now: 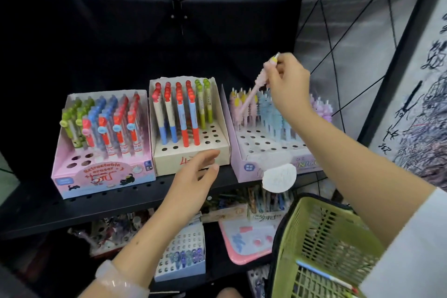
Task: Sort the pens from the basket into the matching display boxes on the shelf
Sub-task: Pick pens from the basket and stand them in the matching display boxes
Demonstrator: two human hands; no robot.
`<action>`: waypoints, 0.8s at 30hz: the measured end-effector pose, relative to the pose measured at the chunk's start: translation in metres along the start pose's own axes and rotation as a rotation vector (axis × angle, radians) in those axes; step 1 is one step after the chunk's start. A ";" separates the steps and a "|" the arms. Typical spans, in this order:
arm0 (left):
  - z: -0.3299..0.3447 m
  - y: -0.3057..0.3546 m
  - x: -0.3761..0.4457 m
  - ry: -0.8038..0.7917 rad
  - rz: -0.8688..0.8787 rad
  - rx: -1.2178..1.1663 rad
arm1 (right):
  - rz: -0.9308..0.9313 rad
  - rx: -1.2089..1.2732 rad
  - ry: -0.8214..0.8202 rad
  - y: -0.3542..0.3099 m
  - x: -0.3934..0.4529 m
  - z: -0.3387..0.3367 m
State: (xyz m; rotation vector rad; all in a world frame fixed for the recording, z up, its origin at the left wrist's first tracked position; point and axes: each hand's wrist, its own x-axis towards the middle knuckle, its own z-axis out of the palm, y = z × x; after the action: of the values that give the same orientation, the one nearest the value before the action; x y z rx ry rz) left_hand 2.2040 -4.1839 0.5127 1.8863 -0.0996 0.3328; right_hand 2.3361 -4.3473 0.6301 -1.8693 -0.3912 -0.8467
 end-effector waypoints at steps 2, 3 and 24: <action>-0.003 0.000 0.000 -0.002 0.001 0.011 | -0.023 -0.063 0.032 0.005 0.009 -0.003; -0.005 0.000 0.001 0.004 0.000 0.007 | -0.029 -0.118 0.003 0.008 0.011 -0.003; -0.010 -0.003 -0.003 0.000 -0.019 -0.033 | -0.024 -0.438 -0.403 0.037 0.014 0.019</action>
State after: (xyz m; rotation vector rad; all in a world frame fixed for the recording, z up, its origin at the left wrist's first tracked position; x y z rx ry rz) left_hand 2.2000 -4.1739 0.5118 1.8535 -0.0865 0.3167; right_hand 2.3757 -4.3483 0.6108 -2.4587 -0.5047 -0.5965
